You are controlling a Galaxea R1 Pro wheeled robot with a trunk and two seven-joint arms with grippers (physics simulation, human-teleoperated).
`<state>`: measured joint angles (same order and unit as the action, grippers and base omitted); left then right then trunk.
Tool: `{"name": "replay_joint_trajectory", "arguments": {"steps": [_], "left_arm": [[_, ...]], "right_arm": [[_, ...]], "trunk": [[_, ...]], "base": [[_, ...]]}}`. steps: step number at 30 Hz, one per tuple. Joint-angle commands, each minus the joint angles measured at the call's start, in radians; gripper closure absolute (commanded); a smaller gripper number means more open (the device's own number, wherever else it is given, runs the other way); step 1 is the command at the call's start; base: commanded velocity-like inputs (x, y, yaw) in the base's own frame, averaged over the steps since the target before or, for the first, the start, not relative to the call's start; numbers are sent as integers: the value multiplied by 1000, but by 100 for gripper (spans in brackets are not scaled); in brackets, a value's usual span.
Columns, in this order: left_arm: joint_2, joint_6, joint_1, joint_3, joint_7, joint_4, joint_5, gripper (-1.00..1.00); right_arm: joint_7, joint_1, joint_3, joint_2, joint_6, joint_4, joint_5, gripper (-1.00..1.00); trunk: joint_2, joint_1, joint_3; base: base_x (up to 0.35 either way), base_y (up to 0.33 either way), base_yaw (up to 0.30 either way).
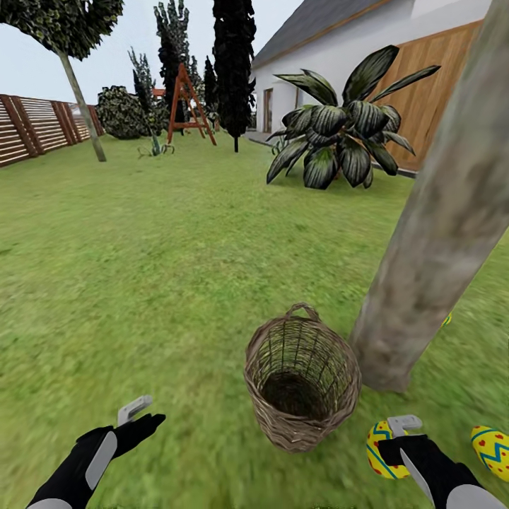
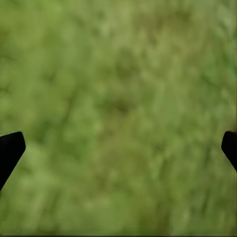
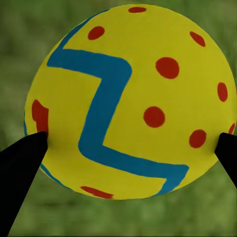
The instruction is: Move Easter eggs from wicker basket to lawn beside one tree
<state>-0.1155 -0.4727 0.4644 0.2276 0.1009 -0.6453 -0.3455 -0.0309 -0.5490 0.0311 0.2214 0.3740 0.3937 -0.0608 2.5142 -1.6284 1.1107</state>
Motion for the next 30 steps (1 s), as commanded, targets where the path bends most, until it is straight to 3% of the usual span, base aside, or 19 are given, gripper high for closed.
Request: {"name": "replay_joint_trajectory", "arguments": {"steps": [1, 30], "left_arm": [[1, -7, 0, 4, 3, -1, -3, -100], [2, -6, 0, 4, 2, 4, -3, -100]], "right_arm": [[-3, 0, 3, 1, 6, 2, -7, 100], [-3, 0, 4, 0, 5, 2, -7, 100]], "trunk": [[1, 0, 5], [7, -13, 117]], "base": [[0, 0, 0], [0, 0, 0]]}}
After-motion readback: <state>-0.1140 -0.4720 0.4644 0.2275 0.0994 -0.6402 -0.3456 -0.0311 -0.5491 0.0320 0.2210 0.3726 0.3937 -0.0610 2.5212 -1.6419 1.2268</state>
